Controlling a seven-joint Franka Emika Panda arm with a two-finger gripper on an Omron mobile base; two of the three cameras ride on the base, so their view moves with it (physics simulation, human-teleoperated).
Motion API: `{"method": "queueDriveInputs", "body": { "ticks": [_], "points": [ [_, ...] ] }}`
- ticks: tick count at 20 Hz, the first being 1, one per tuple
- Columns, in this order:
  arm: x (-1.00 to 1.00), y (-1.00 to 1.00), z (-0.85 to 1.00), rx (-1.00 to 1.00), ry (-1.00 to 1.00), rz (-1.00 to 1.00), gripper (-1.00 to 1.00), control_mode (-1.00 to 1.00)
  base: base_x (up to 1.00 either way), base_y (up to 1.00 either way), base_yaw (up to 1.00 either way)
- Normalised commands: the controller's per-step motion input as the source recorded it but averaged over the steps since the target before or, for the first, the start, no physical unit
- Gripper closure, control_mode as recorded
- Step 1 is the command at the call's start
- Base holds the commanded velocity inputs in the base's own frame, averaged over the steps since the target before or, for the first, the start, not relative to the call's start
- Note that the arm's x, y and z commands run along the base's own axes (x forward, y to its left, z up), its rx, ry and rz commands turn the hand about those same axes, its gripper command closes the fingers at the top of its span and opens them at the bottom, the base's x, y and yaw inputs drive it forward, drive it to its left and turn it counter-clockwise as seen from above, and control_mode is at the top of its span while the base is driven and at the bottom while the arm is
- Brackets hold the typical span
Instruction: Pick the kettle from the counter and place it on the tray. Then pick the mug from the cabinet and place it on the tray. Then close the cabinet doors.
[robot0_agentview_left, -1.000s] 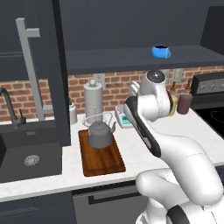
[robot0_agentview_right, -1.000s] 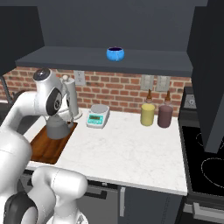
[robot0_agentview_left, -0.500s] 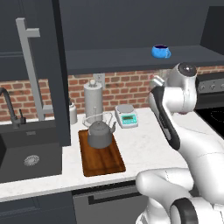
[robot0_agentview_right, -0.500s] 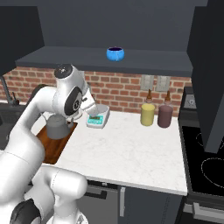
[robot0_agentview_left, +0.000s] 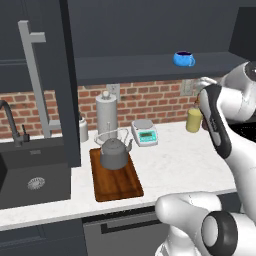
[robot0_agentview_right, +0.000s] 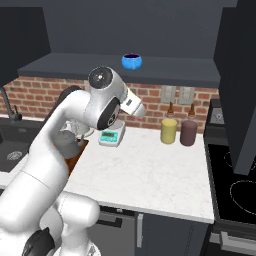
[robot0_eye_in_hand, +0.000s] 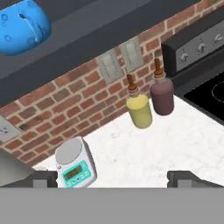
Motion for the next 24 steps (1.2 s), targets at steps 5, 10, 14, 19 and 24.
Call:
{"method": "queueDriveInputs", "body": {
  "ticks": [5,10,14,19,24],
  "points": [
    [-0.07,-0.40,0.58,-0.33,-0.30,0.32,-1.00,-1.00,0.00,0.00,0.00],
    [-0.28,-0.01,0.43,-0.37,-0.42,0.22,-1.00,-1.00,0.00,0.00,0.00],
    [-0.29,0.16,0.29,-0.33,-0.35,0.03,-1.00,-1.00,0.00,0.00,0.00],
    [-0.15,0.09,0.08,-0.12,-0.09,0.00,-1.00,-1.00,0.00,0.00,0.00],
    [0.00,0.03,0.01,0.00,0.02,0.00,-1.00,-1.00,0.00,0.00,0.00]
  ]
}}
